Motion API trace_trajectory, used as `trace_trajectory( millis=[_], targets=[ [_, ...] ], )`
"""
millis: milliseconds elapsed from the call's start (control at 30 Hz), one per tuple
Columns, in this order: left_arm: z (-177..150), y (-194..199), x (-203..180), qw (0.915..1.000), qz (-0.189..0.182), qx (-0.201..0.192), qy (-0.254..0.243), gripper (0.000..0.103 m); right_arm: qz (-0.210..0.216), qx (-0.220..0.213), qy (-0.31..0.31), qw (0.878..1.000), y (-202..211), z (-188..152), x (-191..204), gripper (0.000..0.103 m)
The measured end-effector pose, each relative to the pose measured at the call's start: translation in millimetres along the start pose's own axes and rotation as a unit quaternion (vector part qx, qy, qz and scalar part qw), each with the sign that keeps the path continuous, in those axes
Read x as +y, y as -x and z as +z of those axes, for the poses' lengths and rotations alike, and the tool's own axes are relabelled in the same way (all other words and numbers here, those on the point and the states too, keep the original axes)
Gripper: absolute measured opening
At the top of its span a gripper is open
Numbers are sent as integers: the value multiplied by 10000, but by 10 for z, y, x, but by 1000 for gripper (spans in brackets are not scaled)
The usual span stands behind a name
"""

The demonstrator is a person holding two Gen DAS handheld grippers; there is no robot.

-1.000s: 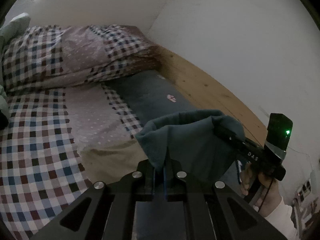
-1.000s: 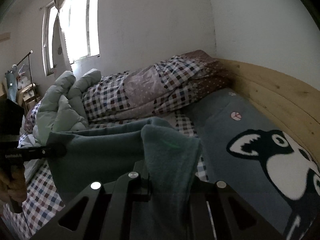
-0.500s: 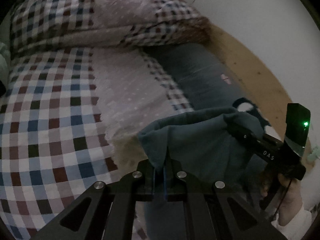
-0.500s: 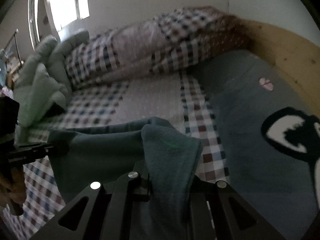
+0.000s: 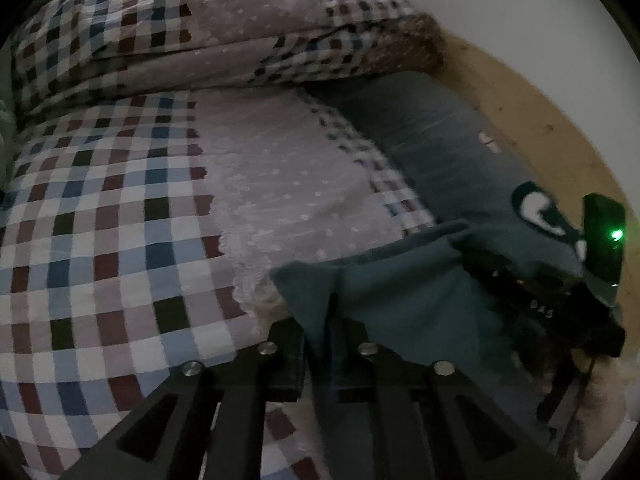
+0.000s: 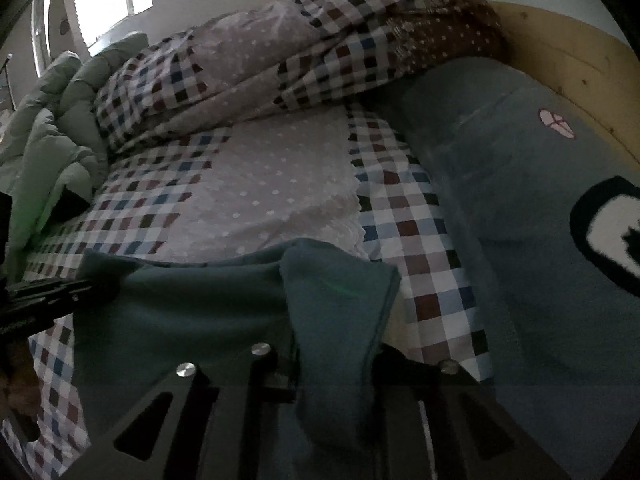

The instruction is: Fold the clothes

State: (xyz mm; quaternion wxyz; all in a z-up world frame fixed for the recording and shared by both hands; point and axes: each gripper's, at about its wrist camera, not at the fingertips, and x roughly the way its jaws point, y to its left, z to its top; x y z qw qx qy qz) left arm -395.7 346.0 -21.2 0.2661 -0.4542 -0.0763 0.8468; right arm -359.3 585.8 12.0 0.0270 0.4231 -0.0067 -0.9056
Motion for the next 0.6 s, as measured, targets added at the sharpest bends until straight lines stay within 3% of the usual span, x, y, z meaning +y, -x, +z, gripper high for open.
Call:
trace_trajectory(
  millis=[67,133,200,400,500,600],
  targets=[
    [-5,84,14,10000,49,-45,-24,29,-194,42,44,9998,-35,4,7,25],
    [-10,169,28,9999,98,-90,-48,44,-448,-15,58,9990,-26,3,9,44],
    [-15,253,42,9998,147,-135,-72,58,-657,-145,-10,9977,52,-1,-20,55],
    [-48,552,59,9990,271,-309,-165,62,-821,-497,-131,9953,511,-43,-104,57],
    [-141,828,-18,9981,261,-501,-254,74,-752,-696,-137,9946,864,-114,-32,78],
    [-244,1122,-129,9969,274,-631,-391,76,-677,-994,-132,9927,1309,-214,116,80]
  ],
)
